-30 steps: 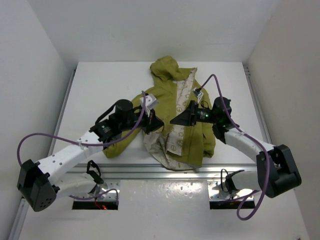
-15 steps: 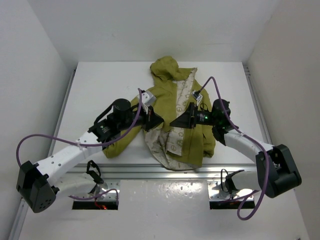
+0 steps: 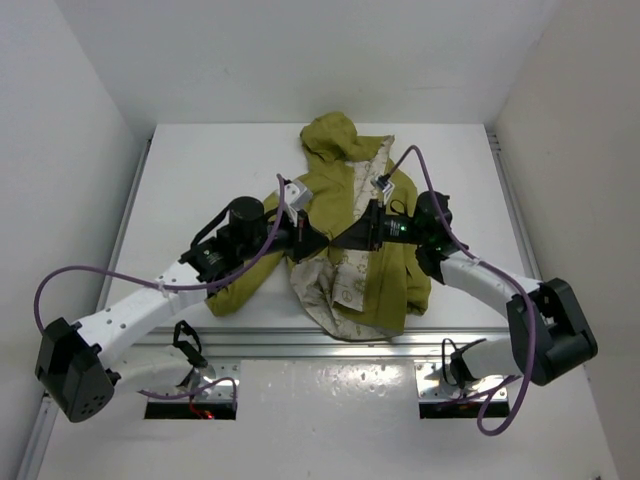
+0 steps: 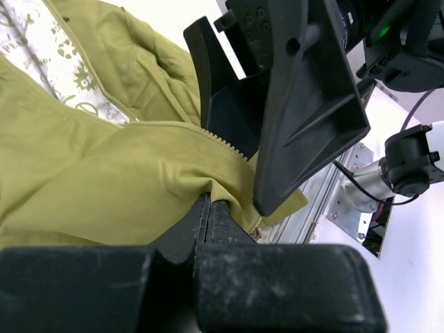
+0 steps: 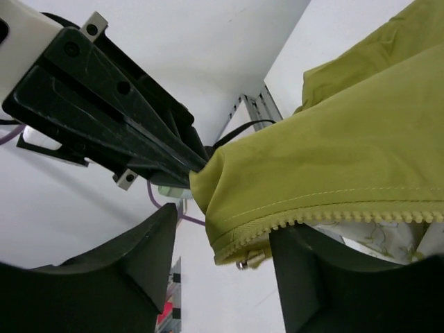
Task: Zip up the jacket
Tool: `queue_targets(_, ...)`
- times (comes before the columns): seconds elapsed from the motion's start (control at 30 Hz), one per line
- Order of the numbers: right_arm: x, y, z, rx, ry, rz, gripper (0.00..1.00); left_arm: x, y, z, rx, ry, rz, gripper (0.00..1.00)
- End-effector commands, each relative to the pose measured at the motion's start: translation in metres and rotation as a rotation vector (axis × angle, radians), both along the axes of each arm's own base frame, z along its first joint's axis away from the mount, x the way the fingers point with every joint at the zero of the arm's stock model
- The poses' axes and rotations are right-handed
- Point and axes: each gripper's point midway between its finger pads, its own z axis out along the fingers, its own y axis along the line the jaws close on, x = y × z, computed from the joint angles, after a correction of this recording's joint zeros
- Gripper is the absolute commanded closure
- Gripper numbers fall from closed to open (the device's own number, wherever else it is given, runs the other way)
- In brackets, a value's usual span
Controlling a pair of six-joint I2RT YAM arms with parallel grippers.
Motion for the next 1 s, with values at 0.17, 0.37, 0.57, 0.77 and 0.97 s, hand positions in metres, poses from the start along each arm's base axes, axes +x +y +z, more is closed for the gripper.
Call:
queue_targets(0.17, 0.013, 0.009, 0.029, 0.048, -0.105, -0.005, 0.83, 0.006, -0.006, 0.035, -0.097, -0.044, -0.001, 1.00)
queue_targets(0.37, 0.016, 0.002, 0.039, 0.060, -0.127, -0.018, 1.00, -0.018, 0.005, 0.034, -0.060, -0.071, -0.120, 0.02)
queue_targets(0.57, 0.012, -0.004, 0.056, 0.098, -0.087, 0.008, 1.00, -0.040, 0.023, 0.051, -0.094, -0.161, -0.173, 0.00)
queue_targets(0.77, 0.008, -0.005, 0.062, 0.119, -0.021, 0.018, 1.00, -0.064, 0.013, 0.050, -0.153, -0.149, -0.345, 0.04)
queue_targets(0.97, 0.002, -0.006, 0.071, 0.138, 0.049, 0.055, 1.00, -0.050, 0.008, 0.020, -0.123, -0.092, -0.308, 0.08)
